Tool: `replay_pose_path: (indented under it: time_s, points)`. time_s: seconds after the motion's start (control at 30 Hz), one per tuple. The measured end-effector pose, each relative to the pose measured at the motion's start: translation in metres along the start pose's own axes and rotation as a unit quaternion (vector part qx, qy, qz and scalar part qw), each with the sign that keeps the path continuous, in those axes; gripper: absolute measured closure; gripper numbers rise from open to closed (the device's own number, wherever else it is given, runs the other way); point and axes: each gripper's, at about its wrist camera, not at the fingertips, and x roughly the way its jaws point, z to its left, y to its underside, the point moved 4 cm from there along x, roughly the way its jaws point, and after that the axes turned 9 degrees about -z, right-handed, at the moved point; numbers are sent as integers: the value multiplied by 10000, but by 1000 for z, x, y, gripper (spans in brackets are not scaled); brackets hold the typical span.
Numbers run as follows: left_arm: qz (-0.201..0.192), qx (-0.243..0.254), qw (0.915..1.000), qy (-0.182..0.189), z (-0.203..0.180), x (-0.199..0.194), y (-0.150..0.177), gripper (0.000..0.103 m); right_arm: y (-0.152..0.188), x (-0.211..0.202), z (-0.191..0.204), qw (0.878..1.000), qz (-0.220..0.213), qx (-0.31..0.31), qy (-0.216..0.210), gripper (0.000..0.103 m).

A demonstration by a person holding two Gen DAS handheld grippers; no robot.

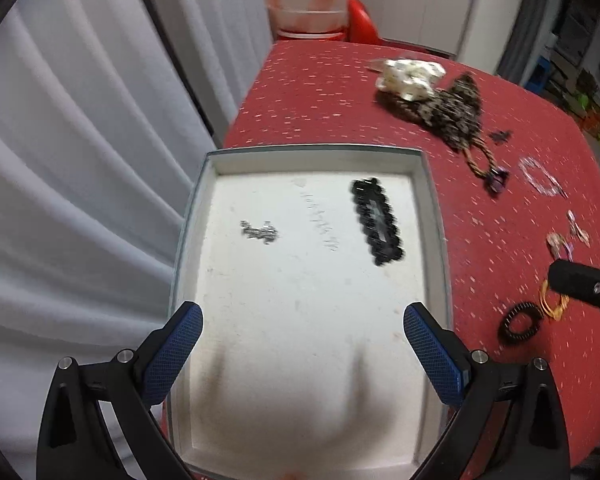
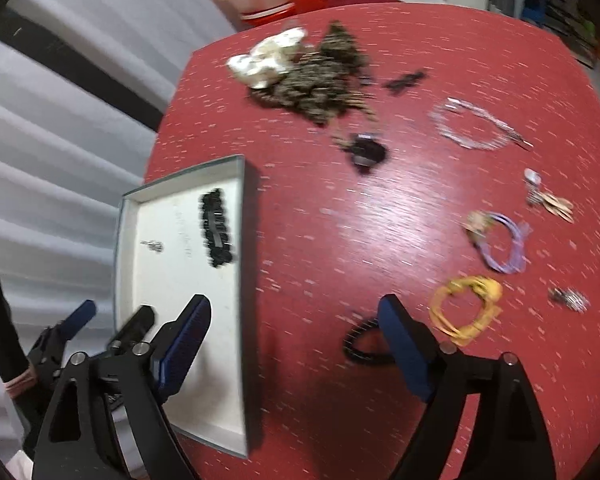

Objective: Organize jewelry
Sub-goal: 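Move left tool toward black claw clip while right tool approaches silver star clip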

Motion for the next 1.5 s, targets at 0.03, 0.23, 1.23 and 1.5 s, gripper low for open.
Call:
replay_pose_path:
  time_s: [0.03, 0.23, 1.23, 1.5]
  points:
    - [12, 47, 10000, 24, -3, -2, 1, 2, 3, -6, -8, 10000, -22, 79, 46, 15]
    - [150, 184, 9984, 508, -30, -19, 6, 2, 18, -35, -46, 9991, -159, 163, 364, 0]
    - [591, -559, 9934, 811, -151, 15, -31, 2, 12, -45, -211, 9934, 91, 26, 1141, 0]
    - [485, -992, 9901, 870, -164, 45, -57, 2, 8, -23, -210, 9893, 109, -848, 1181, 0]
